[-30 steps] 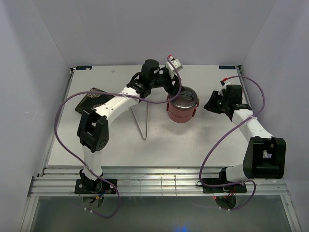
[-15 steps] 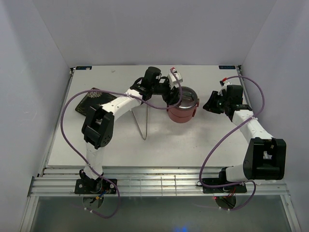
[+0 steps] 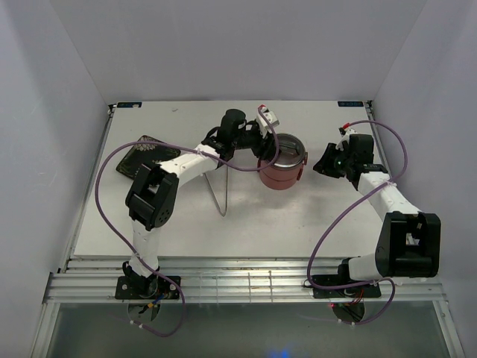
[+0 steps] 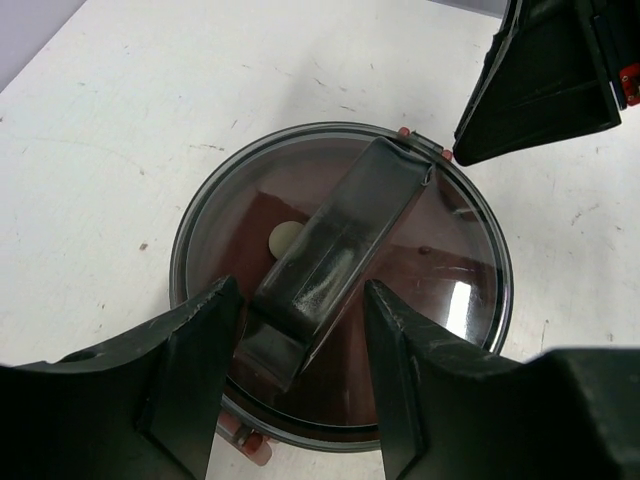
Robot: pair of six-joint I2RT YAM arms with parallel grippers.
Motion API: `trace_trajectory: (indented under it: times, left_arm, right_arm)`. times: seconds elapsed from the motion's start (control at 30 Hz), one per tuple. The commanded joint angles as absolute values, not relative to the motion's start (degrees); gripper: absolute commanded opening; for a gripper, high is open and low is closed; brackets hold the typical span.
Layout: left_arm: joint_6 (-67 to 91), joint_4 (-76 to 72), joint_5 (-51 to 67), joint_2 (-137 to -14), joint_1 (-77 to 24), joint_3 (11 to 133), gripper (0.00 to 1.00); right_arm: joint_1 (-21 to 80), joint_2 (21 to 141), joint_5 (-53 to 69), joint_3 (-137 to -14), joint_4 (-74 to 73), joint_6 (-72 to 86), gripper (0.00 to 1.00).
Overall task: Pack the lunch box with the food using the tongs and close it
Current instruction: Place the box lid in the packing box.
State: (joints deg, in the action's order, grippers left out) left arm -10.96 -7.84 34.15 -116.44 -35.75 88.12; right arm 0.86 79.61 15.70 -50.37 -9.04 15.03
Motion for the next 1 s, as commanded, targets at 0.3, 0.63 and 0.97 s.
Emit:
trace_trajectory:
  times: [0.3,0.63,0.97]
  left_arm:
    - [-8.5,-9.6,26.7,-117.3,-37.5,84.4,0.43]
    - [-9.2,-9.7,26.0,-117.1,-38.1,80.3,0.26]
    - [-10.6,-9.9,28.6,-117.9,-38.0,79.2,0.26]
  right_arm:
    - [0.7,82.0,16.0,-50.6,-5.4,16.7,0.26]
    - [1.3,84.9,4.9,-57.7,-11.5,13.7,0.17]
    - [0.7,93.0,1.9,-68.7,-7.9,7.7,0.11]
